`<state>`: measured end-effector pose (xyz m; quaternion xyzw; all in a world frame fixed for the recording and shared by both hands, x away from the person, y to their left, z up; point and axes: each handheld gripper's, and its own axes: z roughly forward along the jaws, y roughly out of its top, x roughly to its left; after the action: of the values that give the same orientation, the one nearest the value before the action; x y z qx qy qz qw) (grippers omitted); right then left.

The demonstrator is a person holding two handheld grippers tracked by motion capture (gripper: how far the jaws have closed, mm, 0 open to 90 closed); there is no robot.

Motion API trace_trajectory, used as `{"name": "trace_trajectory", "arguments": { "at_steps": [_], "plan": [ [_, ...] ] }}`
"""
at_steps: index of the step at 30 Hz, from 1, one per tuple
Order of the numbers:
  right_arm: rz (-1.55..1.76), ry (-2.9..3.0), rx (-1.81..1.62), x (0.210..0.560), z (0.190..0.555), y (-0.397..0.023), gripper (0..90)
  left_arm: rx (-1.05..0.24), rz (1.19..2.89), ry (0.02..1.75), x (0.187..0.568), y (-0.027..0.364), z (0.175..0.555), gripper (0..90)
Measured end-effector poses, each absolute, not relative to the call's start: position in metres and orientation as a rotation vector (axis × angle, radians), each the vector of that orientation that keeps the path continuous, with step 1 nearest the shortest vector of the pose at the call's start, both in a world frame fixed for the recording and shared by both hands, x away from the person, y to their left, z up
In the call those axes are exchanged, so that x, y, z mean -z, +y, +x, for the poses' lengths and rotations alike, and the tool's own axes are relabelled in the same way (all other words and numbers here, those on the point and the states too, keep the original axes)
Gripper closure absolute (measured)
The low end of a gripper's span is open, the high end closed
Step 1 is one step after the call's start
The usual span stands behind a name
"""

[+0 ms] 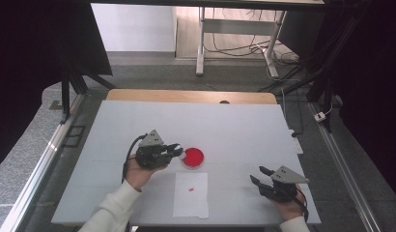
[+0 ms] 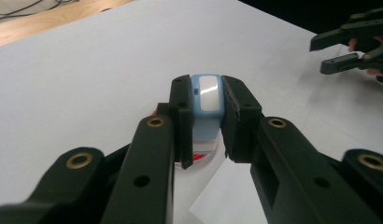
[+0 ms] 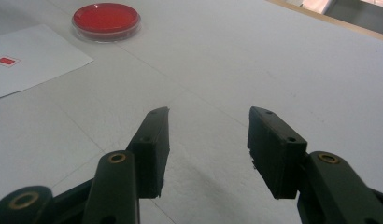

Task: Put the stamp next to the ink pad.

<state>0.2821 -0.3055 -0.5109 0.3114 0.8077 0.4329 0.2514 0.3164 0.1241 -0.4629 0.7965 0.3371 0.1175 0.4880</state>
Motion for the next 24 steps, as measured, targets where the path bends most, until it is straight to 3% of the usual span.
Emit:
{"name": "trace_trajectory", "arguments": {
  "at_steps": [24],
  "plan": [
    [0.858,2.211,-1.154,0.514,0.284,-0.303,47.6,-0.376,2.121,0.953,0.499,0.124,0.347,74.9]
  ]
}}
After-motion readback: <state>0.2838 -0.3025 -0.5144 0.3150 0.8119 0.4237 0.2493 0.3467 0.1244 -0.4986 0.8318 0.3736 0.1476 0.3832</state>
